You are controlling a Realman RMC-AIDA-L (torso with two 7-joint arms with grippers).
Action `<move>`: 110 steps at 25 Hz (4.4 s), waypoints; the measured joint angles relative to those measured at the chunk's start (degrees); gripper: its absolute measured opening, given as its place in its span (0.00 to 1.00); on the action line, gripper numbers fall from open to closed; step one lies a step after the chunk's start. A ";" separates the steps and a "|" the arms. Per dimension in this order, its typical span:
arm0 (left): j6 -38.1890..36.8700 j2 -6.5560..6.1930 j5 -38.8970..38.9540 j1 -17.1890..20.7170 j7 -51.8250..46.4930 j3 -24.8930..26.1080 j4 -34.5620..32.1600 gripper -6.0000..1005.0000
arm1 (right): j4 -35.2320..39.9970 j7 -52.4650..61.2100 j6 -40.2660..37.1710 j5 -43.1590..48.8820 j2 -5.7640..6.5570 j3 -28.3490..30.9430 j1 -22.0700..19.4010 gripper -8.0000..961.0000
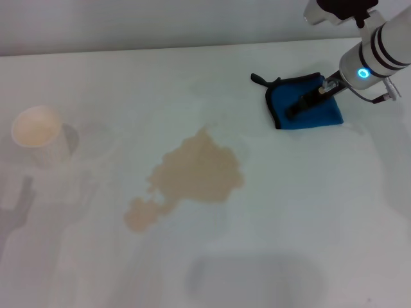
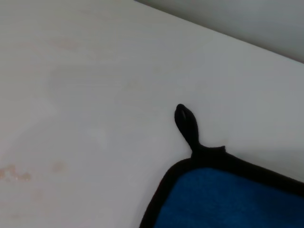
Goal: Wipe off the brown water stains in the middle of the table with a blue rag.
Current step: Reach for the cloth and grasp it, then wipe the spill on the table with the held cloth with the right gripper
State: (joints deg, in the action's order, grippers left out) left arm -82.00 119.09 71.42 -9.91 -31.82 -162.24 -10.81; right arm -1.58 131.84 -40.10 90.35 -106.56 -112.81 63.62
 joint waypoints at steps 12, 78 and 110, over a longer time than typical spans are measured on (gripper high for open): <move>0.00 0.00 -0.07 -0.02 0.00 0.00 0.00 0.89 | 0.00 0.00 0.29 -0.05 -0.37 -0.77 0.01 0.78; -0.71 0.00 0.83 -1.35 -0.96 0.18 -0.10 0.89 | 27.23 -8.00 -17.23 1.50 -5.53 -5.40 -7.48 0.11; -0.71 -0.09 0.82 -1.27 -0.96 0.17 0.51 0.89 | 42.67 -11.09 -10.38 -0.16 -9.64 -9.55 -19.14 0.10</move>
State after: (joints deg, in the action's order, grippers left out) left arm -82.71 119.00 72.25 -11.19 -32.78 -162.07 -10.30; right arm 41.09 120.75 -50.49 90.19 -116.20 -122.36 44.48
